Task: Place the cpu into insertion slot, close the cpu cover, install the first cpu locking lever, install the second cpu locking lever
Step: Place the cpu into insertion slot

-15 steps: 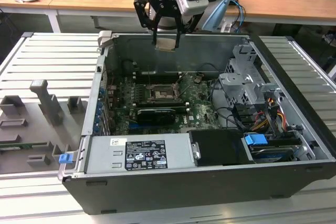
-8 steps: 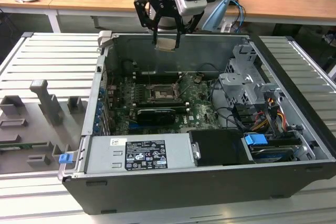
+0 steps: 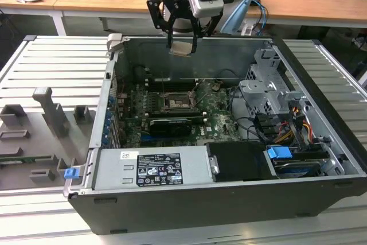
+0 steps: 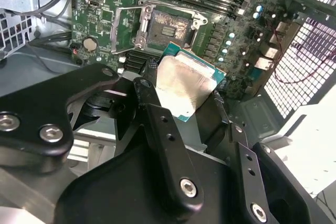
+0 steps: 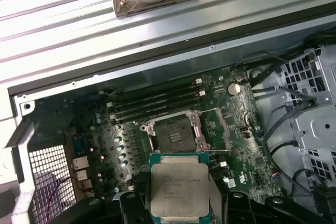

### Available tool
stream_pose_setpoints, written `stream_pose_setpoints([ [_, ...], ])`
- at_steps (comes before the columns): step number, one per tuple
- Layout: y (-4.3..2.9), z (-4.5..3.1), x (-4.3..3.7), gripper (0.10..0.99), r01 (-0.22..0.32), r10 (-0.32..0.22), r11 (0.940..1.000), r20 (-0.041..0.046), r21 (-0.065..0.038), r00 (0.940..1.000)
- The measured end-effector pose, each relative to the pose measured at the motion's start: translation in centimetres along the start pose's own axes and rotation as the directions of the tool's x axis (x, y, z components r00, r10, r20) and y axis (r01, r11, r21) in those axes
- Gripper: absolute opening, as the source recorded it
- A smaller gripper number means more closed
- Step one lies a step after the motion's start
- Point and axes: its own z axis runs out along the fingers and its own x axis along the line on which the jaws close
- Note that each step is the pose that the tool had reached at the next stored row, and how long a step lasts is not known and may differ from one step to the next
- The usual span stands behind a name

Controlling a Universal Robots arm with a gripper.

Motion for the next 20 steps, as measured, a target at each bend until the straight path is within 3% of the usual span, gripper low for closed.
stream_pose_setpoints([
  [20,0.00,0.00,0.00,0.537,-0.091,0.091,0.9958,0.0081,-0.002,0.9958],
])
